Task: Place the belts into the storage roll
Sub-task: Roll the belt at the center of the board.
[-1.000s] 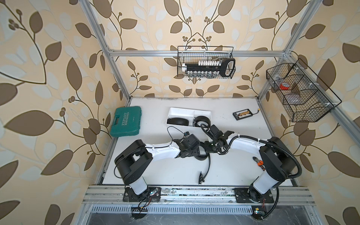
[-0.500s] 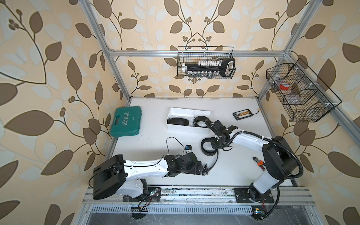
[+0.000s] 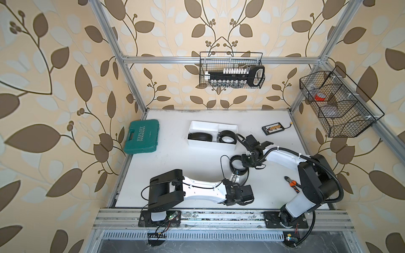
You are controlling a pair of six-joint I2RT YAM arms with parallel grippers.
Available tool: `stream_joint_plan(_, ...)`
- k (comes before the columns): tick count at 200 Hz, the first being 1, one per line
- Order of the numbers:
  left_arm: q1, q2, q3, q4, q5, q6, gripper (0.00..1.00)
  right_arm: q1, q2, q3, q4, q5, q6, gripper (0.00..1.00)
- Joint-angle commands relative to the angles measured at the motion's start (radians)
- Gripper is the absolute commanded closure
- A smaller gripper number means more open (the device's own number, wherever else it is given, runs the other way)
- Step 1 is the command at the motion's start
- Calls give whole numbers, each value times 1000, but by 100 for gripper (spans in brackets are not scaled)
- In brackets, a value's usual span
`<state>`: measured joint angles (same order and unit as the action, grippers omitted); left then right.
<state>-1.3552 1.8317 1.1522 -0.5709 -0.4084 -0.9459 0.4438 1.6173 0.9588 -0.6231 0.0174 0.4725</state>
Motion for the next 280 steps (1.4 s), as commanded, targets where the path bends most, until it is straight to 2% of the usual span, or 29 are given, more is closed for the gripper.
stream_joint_plan(1,79,10,0,-118,-81,4,1,-23,-60,-28,-10,-36,-23,100)
stream_joint_plan(29,216,-44,-64,-43,-63,81,1,-33,-73,-46,-19,-49,-35,100)
stream_joint_plan(49,262,-63,-54,-16,-51,139,1,-33,-61,-57,-13,-52,-34,100)
stream_joint_plan(70,266,-59,-32,-25,-32,149,1,-33,-44,-61,-10,-25,-31,100)
stream_joint_plan(100,266,-131,-148,68,39,101,1,-34,-25,-55,-9,0,-36,100)
stream_joint_plan(122,272,-137,-161,62,40,98,1,-30,-25,-61,-2,-3,-36,100)
stream_joint_plan(190,394,-59,-155,177,184,98,1,-11,-99,-143,7,-23,-41,100)
stream_joint_plan(239,351,-32,-122,191,235,108,1,-11,-82,-135,64,-53,-7,100)
stream_joint_plan(257,341,-79,-177,202,238,73,1,-11,-41,-106,69,-52,-4,100)
stream_joint_plan(280,343,-238,-290,196,203,44,1,-19,-15,-94,72,-33,-12,100)
